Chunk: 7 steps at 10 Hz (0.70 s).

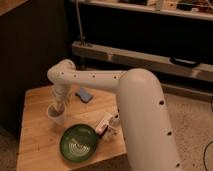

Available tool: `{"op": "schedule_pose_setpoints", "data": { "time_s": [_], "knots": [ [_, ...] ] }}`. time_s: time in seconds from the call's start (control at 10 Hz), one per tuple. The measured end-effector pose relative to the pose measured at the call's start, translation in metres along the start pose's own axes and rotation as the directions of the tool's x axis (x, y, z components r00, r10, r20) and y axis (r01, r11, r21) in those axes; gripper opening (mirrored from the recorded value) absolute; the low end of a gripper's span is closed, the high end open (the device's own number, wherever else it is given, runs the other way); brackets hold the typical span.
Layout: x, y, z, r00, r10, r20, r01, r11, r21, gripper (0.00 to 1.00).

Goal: Place the ceramic cup in the ceramic bowl

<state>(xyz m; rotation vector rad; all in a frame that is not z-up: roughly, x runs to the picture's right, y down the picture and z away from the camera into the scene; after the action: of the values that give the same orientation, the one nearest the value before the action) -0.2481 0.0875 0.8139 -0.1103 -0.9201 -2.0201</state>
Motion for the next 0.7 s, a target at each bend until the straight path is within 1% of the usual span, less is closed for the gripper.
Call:
{"op": "schedule_pose_setpoints", "data": {
  "time_s": [0.1, 0.2, 0.3, 0.4, 0.5, 0.6, 0.7],
  "knots": [
    [-0.001, 0.001, 0.001, 1.000, -0.004, -0.004, 0.004, 1.000, 0.010, 0.21],
    [-0.003, 0.002, -0.003, 1.000, -0.016, -0.018, 0.016, 1.000, 0.023, 0.09],
    [-0.005, 0.004, -0.007, 0.999, -0.024, -0.037, 0.025, 0.999, 0.033, 0.06],
    [-0.007, 0.006, -0.015, 0.998, -0.030, -0.062, 0.032, 0.999, 0.042, 0.06],
    [-0.012, 0.008, -0.030, 0.995, -0.038, -0.096, 0.043, 0.998, 0.053, 0.06],
    [-0.017, 0.010, -0.049, 0.990, -0.044, -0.131, 0.052, 0.997, 0.064, 0.06],
    [-0.027, 0.013, -0.074, 0.984, -0.052, -0.171, 0.066, 0.995, 0.079, 0.06]
  ]
}}
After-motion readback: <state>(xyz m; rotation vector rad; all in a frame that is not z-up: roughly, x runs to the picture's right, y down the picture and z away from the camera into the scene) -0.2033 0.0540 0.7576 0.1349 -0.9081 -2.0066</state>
